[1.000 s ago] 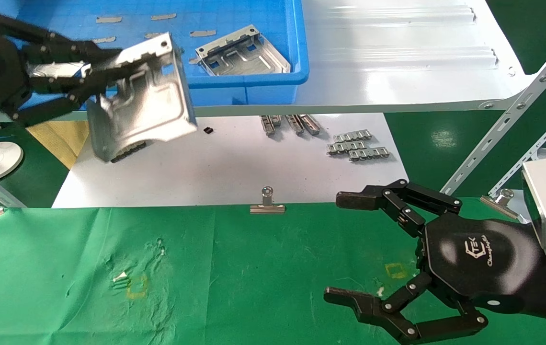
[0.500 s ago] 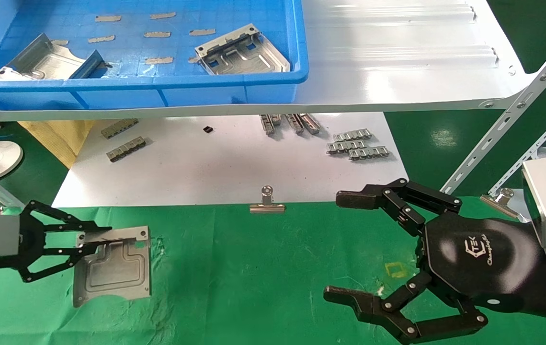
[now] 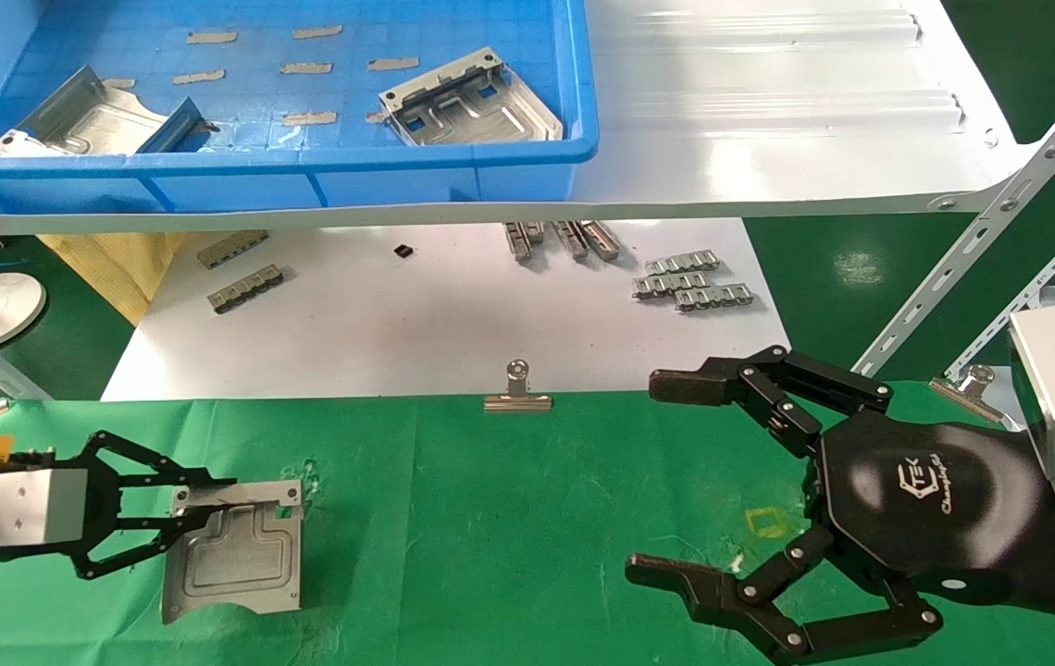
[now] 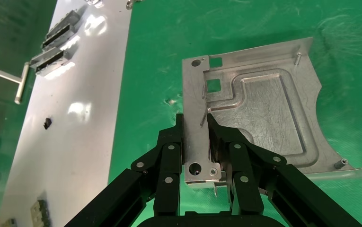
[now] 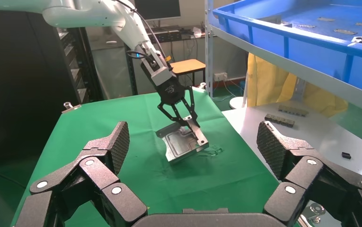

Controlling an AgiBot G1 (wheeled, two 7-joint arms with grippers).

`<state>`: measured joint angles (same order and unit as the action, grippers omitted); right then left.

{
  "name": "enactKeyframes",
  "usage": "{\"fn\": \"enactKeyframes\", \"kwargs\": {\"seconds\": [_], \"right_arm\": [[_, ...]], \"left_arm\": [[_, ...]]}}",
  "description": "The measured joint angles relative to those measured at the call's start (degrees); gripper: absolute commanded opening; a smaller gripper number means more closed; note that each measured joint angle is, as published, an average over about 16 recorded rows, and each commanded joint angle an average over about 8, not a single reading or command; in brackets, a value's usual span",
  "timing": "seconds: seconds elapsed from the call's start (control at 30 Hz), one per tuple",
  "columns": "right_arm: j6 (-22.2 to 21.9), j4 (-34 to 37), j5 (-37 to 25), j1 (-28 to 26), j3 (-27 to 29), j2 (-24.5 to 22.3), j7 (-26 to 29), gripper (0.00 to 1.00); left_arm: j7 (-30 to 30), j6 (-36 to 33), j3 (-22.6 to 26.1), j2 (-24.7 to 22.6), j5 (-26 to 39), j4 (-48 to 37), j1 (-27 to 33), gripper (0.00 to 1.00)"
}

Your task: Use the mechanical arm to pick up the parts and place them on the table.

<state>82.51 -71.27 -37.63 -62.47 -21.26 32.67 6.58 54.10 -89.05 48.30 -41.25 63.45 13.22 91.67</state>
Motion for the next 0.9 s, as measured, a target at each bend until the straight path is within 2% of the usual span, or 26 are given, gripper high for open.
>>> {"fn": "enactKeyframes", "kwargs": {"seconds": [0.07, 0.1, 0.33, 0.5, 0.63, 0.9], "right_arm": [[0.0, 0.0, 0.0, 0.0, 0.0, 0.0, 0.0, 1.0], [0.0, 0.0, 0.0, 0.0, 0.0, 0.0, 0.0, 1.0], [0.0, 0.0, 0.0, 0.0, 0.0, 0.0, 0.0, 1.0], [0.0, 0.0, 0.0, 0.0, 0.0, 0.0, 0.0, 1.0], [0.0, 0.0, 0.0, 0.0, 0.0, 0.0, 0.0, 1.0], [0.0, 0.0, 0.0, 0.0, 0.0, 0.0, 0.0, 1.0]], "left_arm": [[1.0, 0.0, 0.2, -0.6, 0.2, -1.0, 0.1, 0.93], [1.5, 0.1, 0.3, -0.9, 0.3, -1.4, 0.2, 1.0], [3.6, -0.2, 0.9, -2.3, 1.1, -4.0, 1.2, 1.0], [2.3, -1.0, 1.2, -2.2, 0.9, -5.2, 1.8, 1.0], [-1.3, -1.9, 1.0, -1.3, -0.6, -5.2, 1.6, 1.0], [-12.6, -2.9, -0.3, 1.4, -6.9, -3.4, -1.2, 1.0]]}}
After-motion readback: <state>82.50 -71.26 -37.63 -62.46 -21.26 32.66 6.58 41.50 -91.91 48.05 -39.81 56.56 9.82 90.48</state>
